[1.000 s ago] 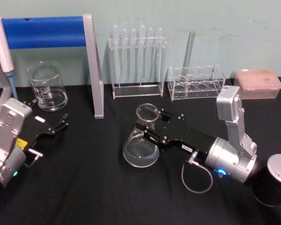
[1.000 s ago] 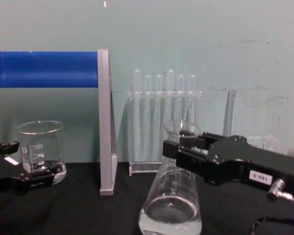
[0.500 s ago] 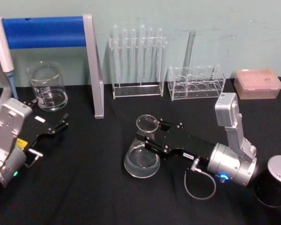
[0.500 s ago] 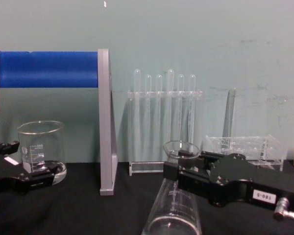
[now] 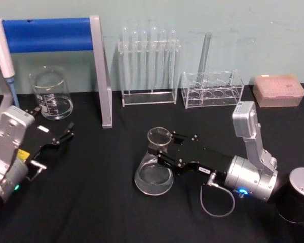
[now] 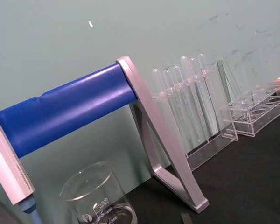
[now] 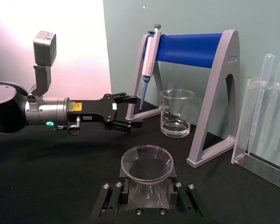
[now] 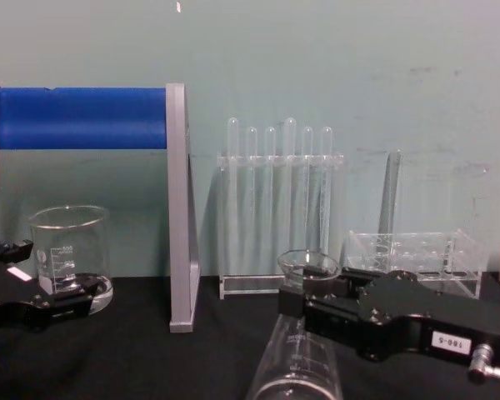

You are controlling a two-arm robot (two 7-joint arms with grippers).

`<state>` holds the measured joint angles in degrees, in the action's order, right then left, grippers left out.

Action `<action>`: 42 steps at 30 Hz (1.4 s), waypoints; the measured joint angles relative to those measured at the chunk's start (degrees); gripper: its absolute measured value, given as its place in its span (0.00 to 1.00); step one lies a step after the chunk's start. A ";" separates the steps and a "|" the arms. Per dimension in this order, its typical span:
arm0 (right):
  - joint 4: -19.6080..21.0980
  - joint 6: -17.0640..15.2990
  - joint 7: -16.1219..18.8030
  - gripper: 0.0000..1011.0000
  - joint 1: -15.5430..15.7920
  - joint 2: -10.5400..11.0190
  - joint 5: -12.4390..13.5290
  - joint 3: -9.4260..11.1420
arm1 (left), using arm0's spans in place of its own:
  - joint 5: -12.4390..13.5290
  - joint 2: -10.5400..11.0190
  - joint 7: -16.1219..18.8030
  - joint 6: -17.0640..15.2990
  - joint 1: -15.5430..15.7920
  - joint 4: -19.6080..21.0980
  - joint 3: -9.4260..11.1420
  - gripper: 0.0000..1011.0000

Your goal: Grasp the erlenmeyer flask with one hand, shake it three times, then place it back.

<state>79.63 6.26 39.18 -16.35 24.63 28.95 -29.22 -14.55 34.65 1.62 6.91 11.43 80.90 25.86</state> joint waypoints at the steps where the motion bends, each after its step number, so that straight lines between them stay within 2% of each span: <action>1: -0.03 0.00 -0.05 0.44 -0.02 0.04 0.05 -0.04 | 0.00 0.00 0.00 0.00 0.00 0.00 0.00 0.99; 42: -1.18 -1.41 -1.76 0.44 -0.76 0.33 0.50 -1.40 | 0.00 0.00 0.00 0.00 0.00 0.00 0.00 0.99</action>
<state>78.44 4.85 37.42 -17.11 24.97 29.44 -30.62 -14.55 34.65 1.62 6.91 11.43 80.90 25.86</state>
